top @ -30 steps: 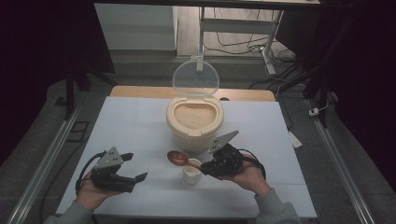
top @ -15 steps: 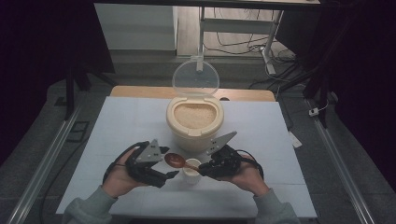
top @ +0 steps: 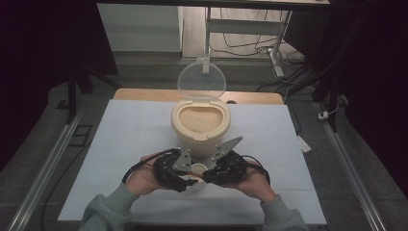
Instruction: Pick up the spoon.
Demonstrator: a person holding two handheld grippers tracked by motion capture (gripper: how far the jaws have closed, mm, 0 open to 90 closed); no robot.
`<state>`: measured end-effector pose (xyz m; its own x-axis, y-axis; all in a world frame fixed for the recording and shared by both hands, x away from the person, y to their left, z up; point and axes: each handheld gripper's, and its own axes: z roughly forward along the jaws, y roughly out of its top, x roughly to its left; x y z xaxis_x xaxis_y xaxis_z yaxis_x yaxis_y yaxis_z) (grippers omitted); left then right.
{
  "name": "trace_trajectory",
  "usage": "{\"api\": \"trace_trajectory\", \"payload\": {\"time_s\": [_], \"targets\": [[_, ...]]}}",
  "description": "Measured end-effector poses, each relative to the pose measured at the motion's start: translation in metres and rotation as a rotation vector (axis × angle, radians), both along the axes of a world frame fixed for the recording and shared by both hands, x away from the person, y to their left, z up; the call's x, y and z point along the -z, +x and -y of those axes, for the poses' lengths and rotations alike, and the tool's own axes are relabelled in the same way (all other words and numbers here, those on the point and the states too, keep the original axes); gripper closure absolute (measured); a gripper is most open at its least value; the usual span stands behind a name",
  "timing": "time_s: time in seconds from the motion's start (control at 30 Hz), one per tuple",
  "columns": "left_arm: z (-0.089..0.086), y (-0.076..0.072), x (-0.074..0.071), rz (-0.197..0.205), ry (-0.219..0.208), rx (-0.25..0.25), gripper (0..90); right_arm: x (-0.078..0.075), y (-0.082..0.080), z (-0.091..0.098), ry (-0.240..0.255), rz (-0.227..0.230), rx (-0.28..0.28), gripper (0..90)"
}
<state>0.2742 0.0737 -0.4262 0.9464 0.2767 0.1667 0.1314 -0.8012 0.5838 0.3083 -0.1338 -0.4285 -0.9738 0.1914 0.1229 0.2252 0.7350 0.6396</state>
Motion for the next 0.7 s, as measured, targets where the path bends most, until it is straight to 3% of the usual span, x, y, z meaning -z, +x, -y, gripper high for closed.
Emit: {"api": "trace_trajectory", "payload": {"time_s": [0.23,0.37,0.57,0.7], "targets": [[0.002,0.002,0.006,-0.002,0.039,0.043,56.3,0.0,-0.003,-0.004,-0.01,0.01,-0.022,80.2],[0.006,0.0,0.012,-0.013,0.073,0.097,70.4,0.001,-0.004,-0.005,-0.016,0.008,-0.051,80.1],[0.009,-0.002,0.014,-0.043,0.118,0.189,77.0,0.001,-0.006,-0.007,-0.029,-0.012,-0.09,79.8],[0.008,-0.003,0.014,-0.069,0.103,0.19,78.1,0.001,-0.007,-0.006,-0.023,-0.027,-0.107,79.5]]}}
